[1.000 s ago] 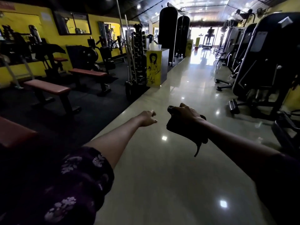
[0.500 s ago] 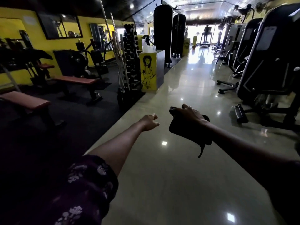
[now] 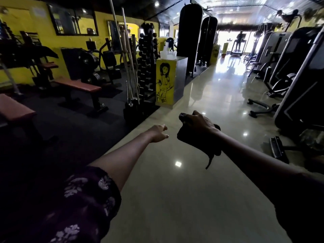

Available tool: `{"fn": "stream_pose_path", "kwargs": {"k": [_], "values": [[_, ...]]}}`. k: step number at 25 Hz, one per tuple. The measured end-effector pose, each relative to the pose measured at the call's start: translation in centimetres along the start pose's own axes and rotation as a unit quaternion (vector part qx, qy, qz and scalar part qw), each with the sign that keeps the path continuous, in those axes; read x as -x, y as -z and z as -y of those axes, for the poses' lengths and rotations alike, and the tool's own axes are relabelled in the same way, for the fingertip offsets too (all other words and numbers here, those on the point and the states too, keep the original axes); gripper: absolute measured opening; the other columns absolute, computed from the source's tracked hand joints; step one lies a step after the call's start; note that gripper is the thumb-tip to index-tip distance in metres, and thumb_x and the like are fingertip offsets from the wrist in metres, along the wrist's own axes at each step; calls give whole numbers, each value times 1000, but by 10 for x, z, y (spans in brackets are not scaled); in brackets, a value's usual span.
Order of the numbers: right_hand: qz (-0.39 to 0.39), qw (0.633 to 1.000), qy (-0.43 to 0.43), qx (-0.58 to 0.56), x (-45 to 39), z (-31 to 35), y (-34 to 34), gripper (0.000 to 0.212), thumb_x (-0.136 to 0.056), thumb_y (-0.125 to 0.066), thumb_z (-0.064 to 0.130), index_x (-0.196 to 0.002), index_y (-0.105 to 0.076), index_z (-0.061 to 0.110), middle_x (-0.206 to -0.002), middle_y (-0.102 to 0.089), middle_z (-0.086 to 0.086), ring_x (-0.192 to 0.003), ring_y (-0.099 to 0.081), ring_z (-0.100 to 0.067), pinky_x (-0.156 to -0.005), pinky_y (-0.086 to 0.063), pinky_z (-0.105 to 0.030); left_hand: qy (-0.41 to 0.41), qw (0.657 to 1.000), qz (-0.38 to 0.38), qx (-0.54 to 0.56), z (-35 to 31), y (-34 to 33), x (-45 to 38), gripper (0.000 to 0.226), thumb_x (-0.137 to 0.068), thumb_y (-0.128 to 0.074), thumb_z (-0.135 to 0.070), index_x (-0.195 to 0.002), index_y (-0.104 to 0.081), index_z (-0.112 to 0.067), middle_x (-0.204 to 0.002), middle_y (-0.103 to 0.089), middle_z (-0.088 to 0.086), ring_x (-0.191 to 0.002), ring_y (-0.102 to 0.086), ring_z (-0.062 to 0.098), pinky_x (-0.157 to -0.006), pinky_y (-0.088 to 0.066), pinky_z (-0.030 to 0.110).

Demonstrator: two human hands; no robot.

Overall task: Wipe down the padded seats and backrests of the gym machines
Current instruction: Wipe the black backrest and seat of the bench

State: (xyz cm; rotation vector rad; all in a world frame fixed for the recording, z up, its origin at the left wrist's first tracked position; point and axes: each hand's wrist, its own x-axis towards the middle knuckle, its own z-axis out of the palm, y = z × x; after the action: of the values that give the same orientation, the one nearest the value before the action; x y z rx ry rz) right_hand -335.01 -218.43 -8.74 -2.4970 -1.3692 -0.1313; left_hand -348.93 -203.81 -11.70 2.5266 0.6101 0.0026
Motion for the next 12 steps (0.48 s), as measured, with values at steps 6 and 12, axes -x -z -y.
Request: {"fn": "stream_pose_path", "kwargs": {"k": [6, 12], "values": [[-16, 1000, 11, 4, -179, -69, -1, 39, -96, -46, 44, -135, -50, 37, -110, -50, -13, -106, -53, -35, -80, -39, -33, -5, 999, -25, 29, 4, 56, -205, 50, -93, -58, -21, -138, -42, -6, -144, -44, 10, -130, -44, 24, -104, -37, 30], [-33, 999, -9, 4, -331, -149, -13, 39, -96, -44, 50, -133, -50, 41, -107, -50, -12, -104, -53, -34, -74, -33, -29, -28, 998, -25, 57, -10, 89, -379, 49, -92, -59, -22, -137, -44, -7, -142, -46, 10, -127, -46, 23, -99, -39, 29]]}}
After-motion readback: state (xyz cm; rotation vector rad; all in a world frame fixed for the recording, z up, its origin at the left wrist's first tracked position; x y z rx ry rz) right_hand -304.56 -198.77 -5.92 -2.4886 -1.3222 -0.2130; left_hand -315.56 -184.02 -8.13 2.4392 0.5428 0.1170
